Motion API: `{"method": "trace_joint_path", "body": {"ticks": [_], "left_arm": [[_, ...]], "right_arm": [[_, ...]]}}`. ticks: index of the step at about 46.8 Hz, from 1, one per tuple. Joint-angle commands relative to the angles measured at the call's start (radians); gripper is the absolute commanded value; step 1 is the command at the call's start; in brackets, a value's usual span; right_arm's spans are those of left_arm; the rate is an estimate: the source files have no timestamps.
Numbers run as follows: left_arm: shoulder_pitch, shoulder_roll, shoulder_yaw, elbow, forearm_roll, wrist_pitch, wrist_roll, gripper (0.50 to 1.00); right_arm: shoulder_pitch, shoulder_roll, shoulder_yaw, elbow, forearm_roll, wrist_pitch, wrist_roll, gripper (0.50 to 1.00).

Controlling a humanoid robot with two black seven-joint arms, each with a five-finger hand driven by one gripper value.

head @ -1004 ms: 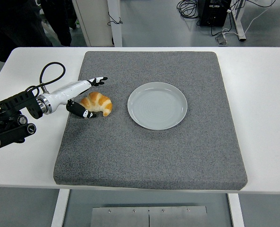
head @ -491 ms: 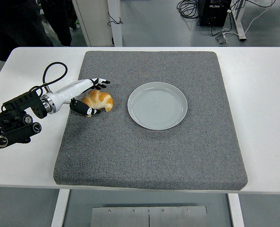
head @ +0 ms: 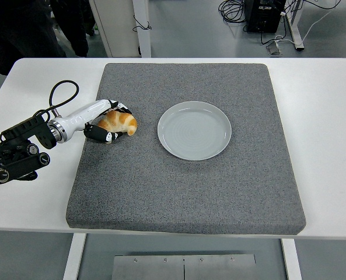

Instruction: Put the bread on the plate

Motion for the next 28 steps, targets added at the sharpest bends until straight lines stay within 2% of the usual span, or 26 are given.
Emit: {"method": "trace_joint_path", "body": {"ticks": [1,18,28], "left_arm": [[-0.007,0.001,0.0,0.001,0.0,0.0,-0.001,0.5],[-0.023,0.008,-0.009,0.003,0.005,0.006,-0.007,0.5],[-0.081,0.021,-0.007,0.003,0.005,0.007,-0.036,0.5]], "right_arm": [[0.0,0.0,0.0,0.0,0.0,0.0,0.0,1.0],[0.0,0.0,0.0,0.0,0.0,0.0,0.0,1.0],[0.0,0.0,0.0,0.0,0.0,0.0,0.0,1.0]]}}
